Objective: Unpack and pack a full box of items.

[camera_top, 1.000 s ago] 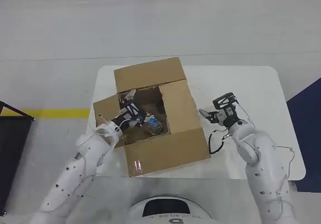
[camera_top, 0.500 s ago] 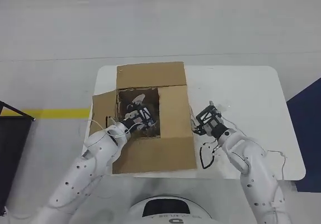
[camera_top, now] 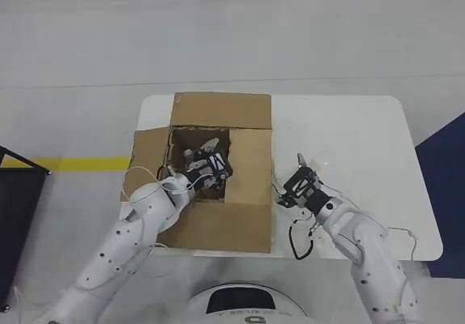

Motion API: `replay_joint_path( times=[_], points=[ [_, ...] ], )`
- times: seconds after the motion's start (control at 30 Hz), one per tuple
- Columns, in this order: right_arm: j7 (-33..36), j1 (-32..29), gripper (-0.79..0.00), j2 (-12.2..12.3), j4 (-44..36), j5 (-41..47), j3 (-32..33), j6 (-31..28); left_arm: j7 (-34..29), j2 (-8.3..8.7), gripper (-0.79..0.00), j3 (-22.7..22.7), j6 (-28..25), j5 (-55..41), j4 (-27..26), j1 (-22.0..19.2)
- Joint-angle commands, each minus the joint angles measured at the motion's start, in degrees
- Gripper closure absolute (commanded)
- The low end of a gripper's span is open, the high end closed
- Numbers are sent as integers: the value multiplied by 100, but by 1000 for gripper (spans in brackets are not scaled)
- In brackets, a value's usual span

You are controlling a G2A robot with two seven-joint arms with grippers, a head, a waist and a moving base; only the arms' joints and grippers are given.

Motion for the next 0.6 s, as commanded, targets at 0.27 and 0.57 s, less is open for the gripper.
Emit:
replay_joint_path(
  times=[0.27, 0.57],
  points=[
    [-1719, -795, -785, 48, 75, 357, 532, 486, 890, -45, -785, 94, 191, -330, -774, 92],
    [-4197, -1827, -785, 49, 416, 633, 992, 1052, 934, -291, -785, 1123, 551, 20, -426, -349]
  ],
)
